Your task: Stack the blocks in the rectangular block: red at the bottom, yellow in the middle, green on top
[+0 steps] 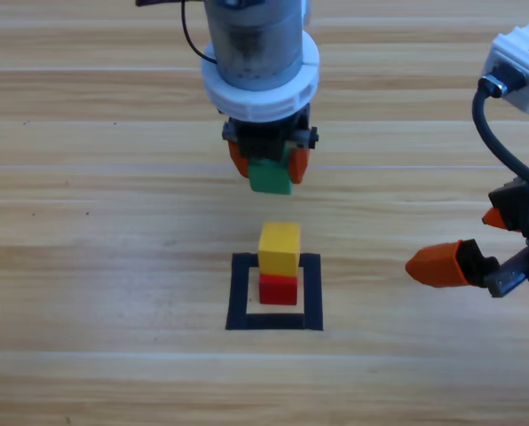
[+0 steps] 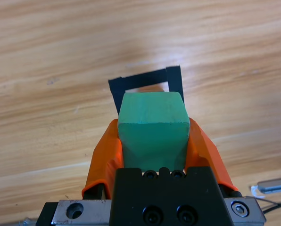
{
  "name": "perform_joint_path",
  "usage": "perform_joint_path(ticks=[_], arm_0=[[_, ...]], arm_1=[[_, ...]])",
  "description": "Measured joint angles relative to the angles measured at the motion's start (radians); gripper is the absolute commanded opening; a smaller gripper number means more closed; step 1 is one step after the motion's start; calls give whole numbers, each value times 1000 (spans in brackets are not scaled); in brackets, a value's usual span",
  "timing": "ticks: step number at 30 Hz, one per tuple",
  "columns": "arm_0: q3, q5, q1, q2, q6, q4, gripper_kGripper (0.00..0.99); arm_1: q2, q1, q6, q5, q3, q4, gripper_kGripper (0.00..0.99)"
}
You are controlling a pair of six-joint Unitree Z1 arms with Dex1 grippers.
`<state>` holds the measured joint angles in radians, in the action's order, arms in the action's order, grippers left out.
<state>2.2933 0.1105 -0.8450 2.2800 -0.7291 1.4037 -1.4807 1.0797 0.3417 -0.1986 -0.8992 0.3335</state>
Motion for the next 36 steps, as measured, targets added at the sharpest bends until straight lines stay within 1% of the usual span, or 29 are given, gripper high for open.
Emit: perform_joint_path(ticks=[3, 10, 24, 36], arm_0=[[-22, -17, -9, 0, -16, 1, 64], [-75, -22, -15, 2, -30, 2, 64], [-77, -22, -17, 9, -43, 2, 66], [-76, -27, -40, 13, -69, 2, 67]], arm_1=[[0, 0, 0, 0, 6, 0, 983], [0, 0, 0, 0, 7, 0, 983], [0, 0, 0, 0, 7, 0, 983], [0, 0, 0, 0, 7, 0, 983]])
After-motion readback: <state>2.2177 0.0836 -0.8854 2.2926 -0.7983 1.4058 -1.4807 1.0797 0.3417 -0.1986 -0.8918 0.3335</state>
